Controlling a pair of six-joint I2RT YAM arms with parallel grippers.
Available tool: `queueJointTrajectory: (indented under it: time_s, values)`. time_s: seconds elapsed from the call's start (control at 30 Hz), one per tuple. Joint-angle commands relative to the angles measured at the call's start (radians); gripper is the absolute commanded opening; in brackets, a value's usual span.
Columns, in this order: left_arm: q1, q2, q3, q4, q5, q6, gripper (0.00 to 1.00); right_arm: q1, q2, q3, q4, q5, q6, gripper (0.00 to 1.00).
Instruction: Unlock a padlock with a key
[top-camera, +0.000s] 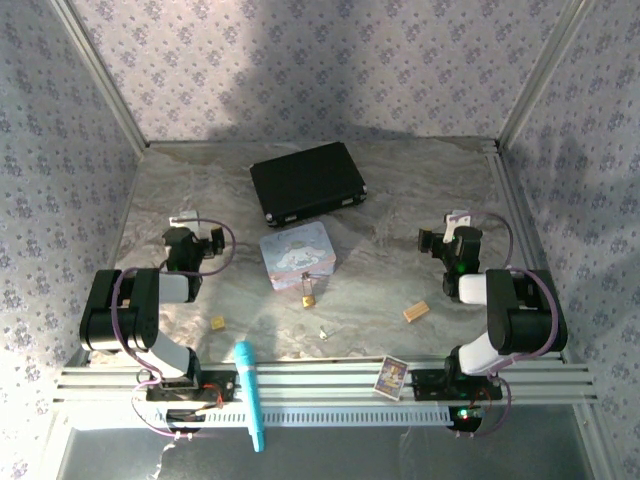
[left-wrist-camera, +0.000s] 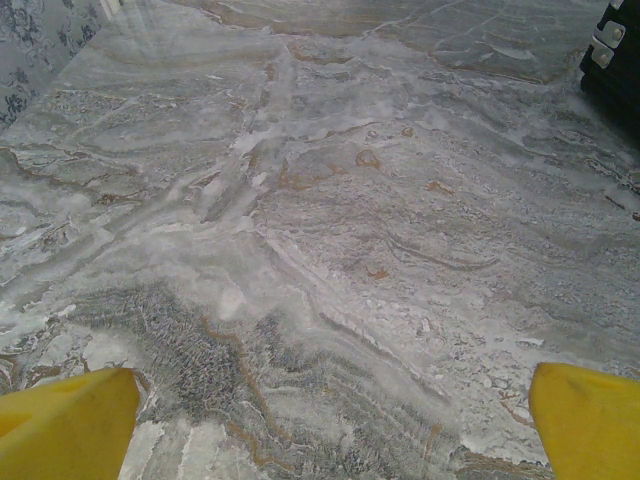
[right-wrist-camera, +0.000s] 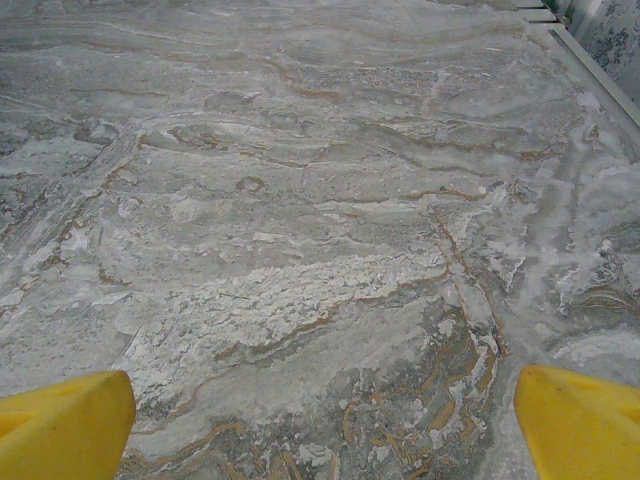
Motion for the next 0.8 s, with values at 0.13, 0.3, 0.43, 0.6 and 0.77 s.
queueJointTrajectory:
  time_s: [0.13,0.3,0.43,0.6,0.77]
  values:
    - [0.002,0.001,0.018,0.035,0.004,0.009,1.0,0.003,0.004,0.016,0.02,0.008,-0.008,0.99]
    - [0.002,-0.014,0.007,0.042,0.007,0.012,1.0,-0.006,-0.035,0.015,-0.01,-0.006,0.001,0.99]
    - [-0.003,-0.144,0.005,-0.057,0.001,0.015,1.0,-0.006,-0.162,-0.002,-0.083,-0.005,0.003,0.99]
    - [-0.011,-0.391,0.067,-0.372,-0.038,-0.125,1.0,-0.009,-0.411,0.054,-0.391,-0.049,0.092,0.99]
    - [-0.01,-0.586,0.146,-0.762,0.015,-0.597,1.0,-0.028,-0.552,0.164,-0.755,-0.138,0.341,0.99]
